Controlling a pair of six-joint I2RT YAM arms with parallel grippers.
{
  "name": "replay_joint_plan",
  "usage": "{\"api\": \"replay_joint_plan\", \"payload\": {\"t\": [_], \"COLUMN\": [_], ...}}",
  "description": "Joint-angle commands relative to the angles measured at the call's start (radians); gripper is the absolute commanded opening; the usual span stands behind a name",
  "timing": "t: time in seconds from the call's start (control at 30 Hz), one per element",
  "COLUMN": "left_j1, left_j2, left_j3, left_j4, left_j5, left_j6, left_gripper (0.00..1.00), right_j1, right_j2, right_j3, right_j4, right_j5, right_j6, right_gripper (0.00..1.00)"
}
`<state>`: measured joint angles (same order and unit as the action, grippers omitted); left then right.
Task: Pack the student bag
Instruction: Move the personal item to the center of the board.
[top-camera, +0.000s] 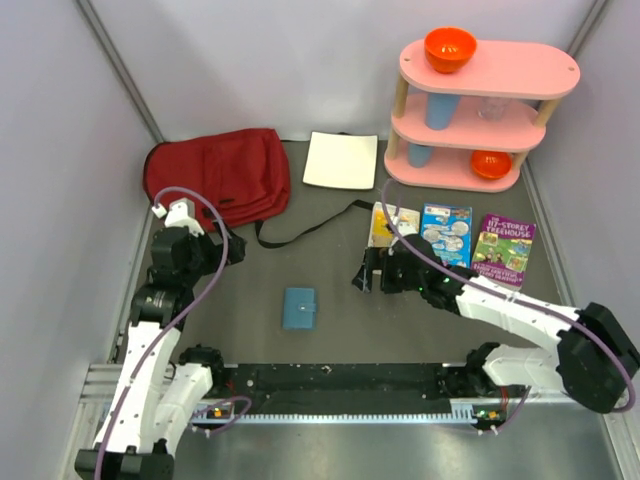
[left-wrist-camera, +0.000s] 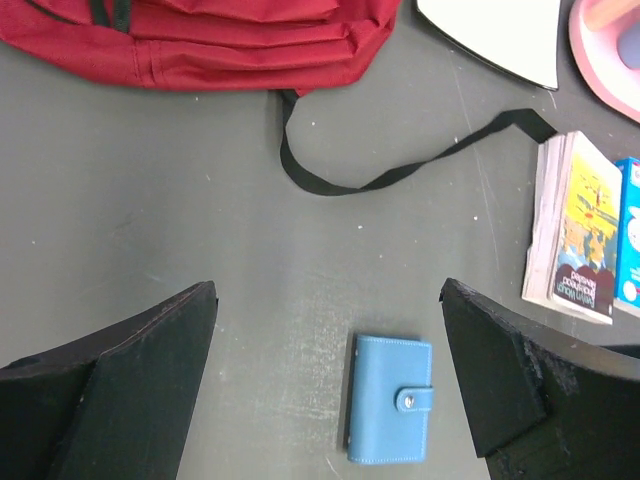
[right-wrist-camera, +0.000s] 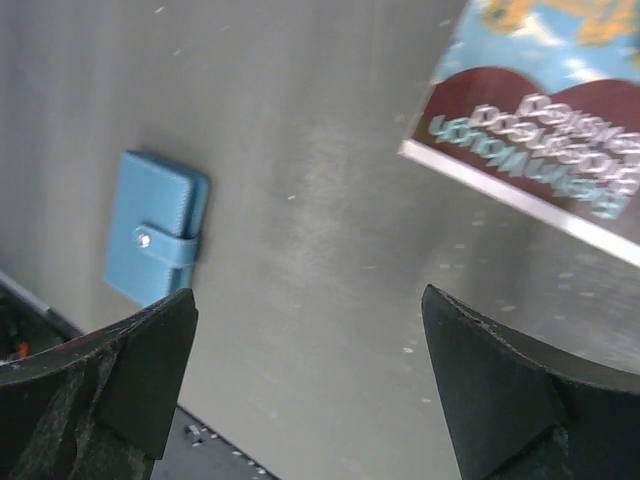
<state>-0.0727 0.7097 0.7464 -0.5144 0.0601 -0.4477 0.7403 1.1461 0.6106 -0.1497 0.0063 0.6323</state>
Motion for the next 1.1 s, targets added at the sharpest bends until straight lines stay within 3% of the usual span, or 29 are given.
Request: {"api": "replay_joint_plan", "payload": {"t": [0.0,0.07,0.3,0.4,0.5,0.7,0.87,1.07], "left_j1": [0.004,0.004,0.004,0.004,0.004,0.004,0.004,0.005], "left_j2": [-0.068,-0.095,-0.148,-0.159,-0.164,-0.191,-0.219,-0.263], "left_j3": [0.033,0.030,0.008,0.007,-0.002,-0.005,-0.007,-0.001], "left_j4": [-0.050,-0.081,-0.108,-0.124,-0.121,-0.128,-0.136,-0.156], "left_j5": [0.050,0.012,-0.035,-0.051,-0.083,-0.118,-0.160,-0.236], "left_j6": [0.061,0.086,0.109,0.106,0.095,0.086,0.076,0.060], "left_gripper": [0.99,0.99,0.99,0.99,0.99,0.99,0.99,0.99], "right_j1": [0.047,0.071,0.191,0.218,0.238,0.293,0.338,0.355], "right_j2": [0.061,0.102,0.277,0.378,0.476,0.630,0.760,0.950], "right_j3": [0.006,0.005,0.093,0.112,0.126,0.282,0.385,0.537], "right_j4": [0.168,0.190,0.217,0.309,0.462,0.401,0.447,0.565], "right_j5": [-0.101,-0.131,-0.077,-0.103,-0.195,-0.168,-0.176,-0.242], "right_j6": [0.098,0.113,0.165,0.237,0.302,0.333,0.362,0.472], "right_gripper": [0.91,0.84,0.81,0.75,0.63,0.58,0.50,0.32]}}
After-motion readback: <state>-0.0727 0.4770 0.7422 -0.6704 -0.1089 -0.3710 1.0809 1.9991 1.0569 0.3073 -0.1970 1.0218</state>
